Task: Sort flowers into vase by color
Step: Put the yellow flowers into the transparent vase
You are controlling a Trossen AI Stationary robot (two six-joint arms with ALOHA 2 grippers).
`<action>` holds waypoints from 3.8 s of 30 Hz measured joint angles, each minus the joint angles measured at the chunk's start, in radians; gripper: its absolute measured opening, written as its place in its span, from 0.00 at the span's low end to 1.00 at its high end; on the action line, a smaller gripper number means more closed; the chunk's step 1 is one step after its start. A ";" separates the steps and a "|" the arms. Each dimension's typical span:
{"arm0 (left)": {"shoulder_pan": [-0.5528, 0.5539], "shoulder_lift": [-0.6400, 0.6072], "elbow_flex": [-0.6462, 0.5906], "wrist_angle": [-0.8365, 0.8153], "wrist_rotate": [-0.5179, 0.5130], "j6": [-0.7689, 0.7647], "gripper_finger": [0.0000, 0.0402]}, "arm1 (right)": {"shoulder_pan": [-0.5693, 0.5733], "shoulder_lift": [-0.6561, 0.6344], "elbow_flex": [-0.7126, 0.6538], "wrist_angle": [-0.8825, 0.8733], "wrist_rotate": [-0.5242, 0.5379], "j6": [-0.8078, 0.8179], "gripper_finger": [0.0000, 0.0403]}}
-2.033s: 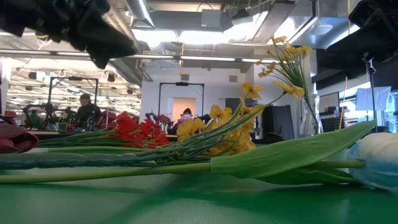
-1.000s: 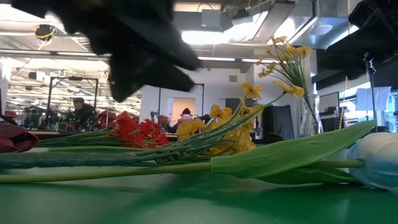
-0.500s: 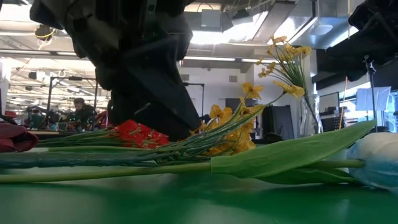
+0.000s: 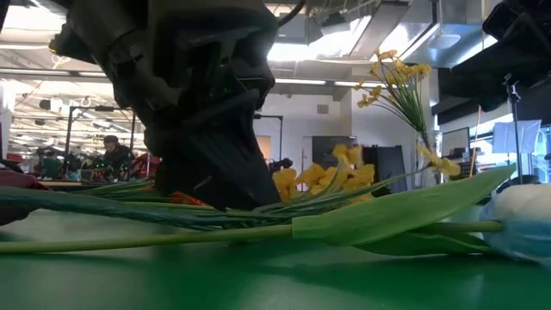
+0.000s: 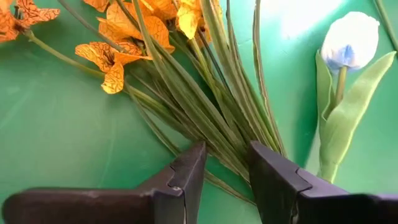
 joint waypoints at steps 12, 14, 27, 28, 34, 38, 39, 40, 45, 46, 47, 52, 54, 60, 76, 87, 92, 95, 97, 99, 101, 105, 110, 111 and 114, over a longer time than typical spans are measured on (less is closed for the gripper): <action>0.012 0.003 0.000 0.097 -0.008 0.036 0.02 | 0.000 0.000 0.000 -0.005 -0.001 0.005 0.55; 0.012 0.003 0.000 0.098 -0.008 0.036 0.01 | 0.000 0.000 0.000 -0.005 -0.001 0.005 0.55; 0.012 -0.167 -0.002 0.041 -0.099 0.142 0.00 | 0.000 0.000 0.000 -0.004 -0.004 0.005 0.55; 0.012 -0.196 -0.002 0.034 -0.111 0.159 0.00 | 0.000 0.000 0.000 -0.003 -0.004 0.005 0.55; 0.007 -0.342 -0.002 0.027 -0.217 0.271 0.00 | 0.000 0.000 0.000 0.001 -0.003 0.005 0.55; 0.007 -0.402 -0.002 0.004 -0.204 0.294 0.00 | 0.000 0.000 0.000 0.002 -0.001 0.005 0.55; 0.005 -0.404 -0.002 -0.010 -0.192 0.294 0.00 | 0.000 0.000 0.000 0.002 -0.001 0.005 0.55; 0.001 -0.404 -0.002 -0.019 -0.183 0.297 0.00 | 0.000 0.000 0.000 0.002 -0.002 0.005 0.55; -0.022 -0.338 -0.001 -0.067 -0.110 0.315 0.01 | 0.000 0.000 0.000 0.002 0.000 0.005 0.55; -0.026 -0.317 -0.002 -0.070 -0.093 0.315 0.02 | 0.000 0.000 0.000 0.002 0.001 0.004 0.55; -0.028 -0.296 -0.002 -0.067 -0.069 0.307 0.04 | 0.000 0.000 0.000 0.002 0.001 0.005 0.55; -0.028 -0.189 -0.001 -0.056 -0.021 0.276 0.20 | 0.000 0.000 0.000 0.002 0.001 0.004 0.55; -0.027 -0.148 -0.002 -0.063 -0.023 0.274 0.26 | 0.000 0.000 0.000 0.001 0.001 0.004 0.55; -0.011 -0.082 -0.002 -0.063 -0.031 0.274 0.43 | 0.000 0.000 0.000 -0.003 0.003 0.004 0.55; -0.008 0.003 0.002 -0.061 -0.080 0.276 0.48 | 0.000 0.000 0.000 -0.006 0.004 0.004 0.55; 0.002 0.008 0.002 -0.099 -0.191 0.297 0.10 | 0.000 0.000 0.000 -0.006 0.004 0.013 0.55; 0.005 0.012 0.030 -0.114 -0.212 0.291 0.04 | 0.000 0.000 0.000 -0.006 0.011 0.015 0.55; 0.005 0.013 0.087 -0.158 -0.233 0.291 0.03 | 0.000 0.000 0.000 -0.006 0.011 0.012 0.55; 0.004 0.003 0.140 -0.219 -0.274 0.295 0.02 | 0.000 0.000 0.000 -0.006 0.011 0.009 0.55; -0.003 -0.010 0.203 -0.306 -0.332 0.299 0.02 | 0.000 -0.001 0.000 -0.004 0.008 0.008 0.55; -0.006 -0.016 0.268 -0.414 -0.394 0.299 0.02 | 0.000 -0.002 0.000 0.003 0.001 0.008 0.55; -0.011 -0.044 0.395 -0.603 -0.483 0.314 0.02 | 0.000 -0.005 0.024 -0.008 0.000 -0.033 0.55; -0.013 -0.123 0.474 -0.748 -0.559 0.328 0.02 | 0.000 -0.014 0.100 -0.007 0.000 -0.094 0.55; -0.012 -0.146 0.474 -0.753 -0.571 0.335 0.02 | 0.001 -0.014 0.115 -0.008 -0.001 -0.111 0.55; -0.016 -0.218 0.475 -0.747 -0.602 0.371 0.02 | 0.000 -0.015 0.143 0.000 -0.006 -0.142 0.55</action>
